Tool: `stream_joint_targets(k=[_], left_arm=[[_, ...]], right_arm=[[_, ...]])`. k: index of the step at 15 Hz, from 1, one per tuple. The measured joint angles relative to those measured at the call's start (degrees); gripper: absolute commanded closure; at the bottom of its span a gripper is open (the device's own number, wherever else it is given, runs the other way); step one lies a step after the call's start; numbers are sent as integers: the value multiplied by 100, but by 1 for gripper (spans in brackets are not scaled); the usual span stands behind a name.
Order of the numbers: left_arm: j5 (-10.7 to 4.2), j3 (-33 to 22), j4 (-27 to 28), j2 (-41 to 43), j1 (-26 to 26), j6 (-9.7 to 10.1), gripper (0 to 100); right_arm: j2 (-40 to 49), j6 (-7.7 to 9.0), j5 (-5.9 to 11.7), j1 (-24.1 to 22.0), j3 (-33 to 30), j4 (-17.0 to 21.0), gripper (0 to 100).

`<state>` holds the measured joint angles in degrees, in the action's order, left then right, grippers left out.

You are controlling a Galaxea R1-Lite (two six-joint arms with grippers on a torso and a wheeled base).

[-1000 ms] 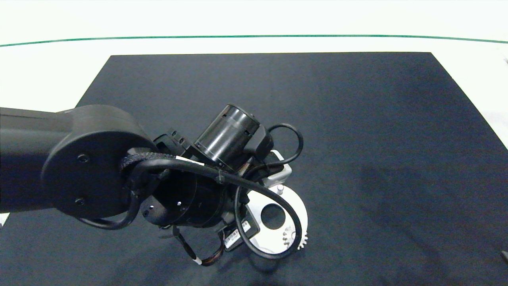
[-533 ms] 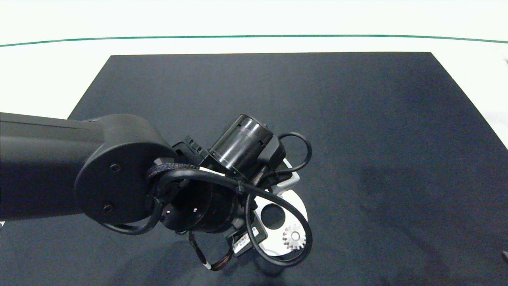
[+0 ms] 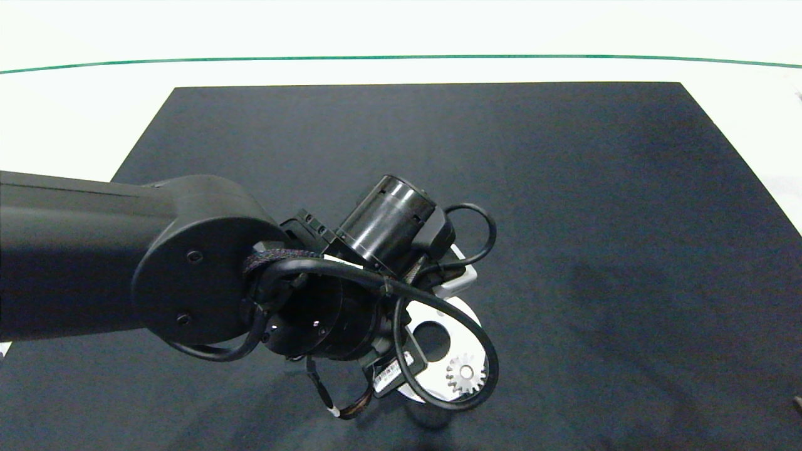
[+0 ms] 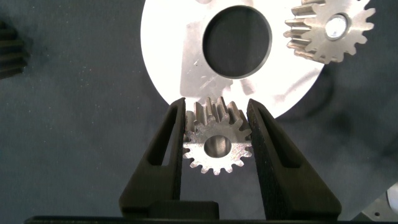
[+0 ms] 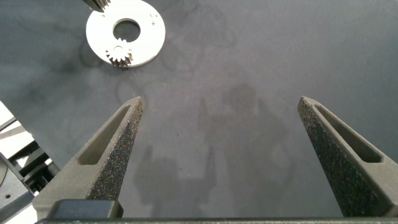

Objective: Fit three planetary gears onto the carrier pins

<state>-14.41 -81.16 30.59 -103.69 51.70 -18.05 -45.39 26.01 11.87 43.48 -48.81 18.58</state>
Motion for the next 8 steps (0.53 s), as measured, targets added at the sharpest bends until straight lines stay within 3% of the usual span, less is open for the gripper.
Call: stream_joint_targets(k=[8], left_arm=[[2, -45, -2, -74, 15, 26, 84]], right_arm=[[0, 2, 2, -2, 5, 2, 0]])
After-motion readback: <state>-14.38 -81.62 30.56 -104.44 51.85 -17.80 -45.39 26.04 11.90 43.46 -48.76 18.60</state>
